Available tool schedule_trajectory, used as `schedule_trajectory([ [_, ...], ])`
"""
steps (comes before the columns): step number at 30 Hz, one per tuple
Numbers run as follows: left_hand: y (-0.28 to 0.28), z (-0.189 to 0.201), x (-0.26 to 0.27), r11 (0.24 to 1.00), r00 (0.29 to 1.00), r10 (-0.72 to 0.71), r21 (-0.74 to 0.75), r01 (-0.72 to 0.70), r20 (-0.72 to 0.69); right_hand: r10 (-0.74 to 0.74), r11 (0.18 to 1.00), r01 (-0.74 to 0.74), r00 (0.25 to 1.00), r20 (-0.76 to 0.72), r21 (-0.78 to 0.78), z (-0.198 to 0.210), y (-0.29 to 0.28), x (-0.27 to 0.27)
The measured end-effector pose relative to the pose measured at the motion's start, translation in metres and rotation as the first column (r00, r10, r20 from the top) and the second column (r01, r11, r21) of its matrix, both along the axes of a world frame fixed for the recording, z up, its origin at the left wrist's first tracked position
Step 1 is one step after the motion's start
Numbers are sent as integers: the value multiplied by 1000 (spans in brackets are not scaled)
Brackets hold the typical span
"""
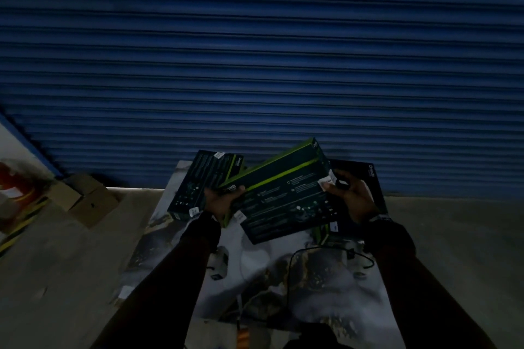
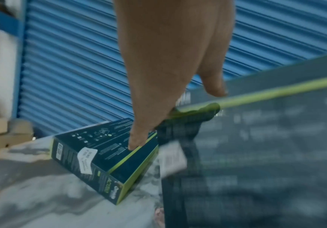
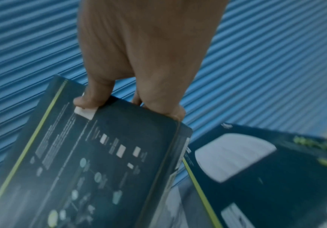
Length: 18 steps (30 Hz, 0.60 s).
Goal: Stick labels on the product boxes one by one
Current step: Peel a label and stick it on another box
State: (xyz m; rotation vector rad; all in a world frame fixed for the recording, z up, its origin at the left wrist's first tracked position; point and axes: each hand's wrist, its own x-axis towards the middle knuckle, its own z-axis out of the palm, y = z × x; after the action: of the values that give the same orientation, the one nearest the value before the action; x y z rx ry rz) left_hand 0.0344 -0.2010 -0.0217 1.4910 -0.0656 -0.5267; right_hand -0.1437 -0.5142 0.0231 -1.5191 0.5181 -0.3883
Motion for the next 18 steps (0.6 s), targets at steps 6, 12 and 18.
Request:
schedule_trajectory([
  [6,4,6,0,995,997,4,-97,-12,-79,-20,998,18,999,36,60,-8,5,-4],
  [12,1,10,18,989,989,148,-18,-149,-20,-7,999,7,1000,3,38,-6,7,17],
  [18,-11,51,12,984,940,177,-72,-163,293,-163,935,90,968,-192,-344,-58,-15,53],
])
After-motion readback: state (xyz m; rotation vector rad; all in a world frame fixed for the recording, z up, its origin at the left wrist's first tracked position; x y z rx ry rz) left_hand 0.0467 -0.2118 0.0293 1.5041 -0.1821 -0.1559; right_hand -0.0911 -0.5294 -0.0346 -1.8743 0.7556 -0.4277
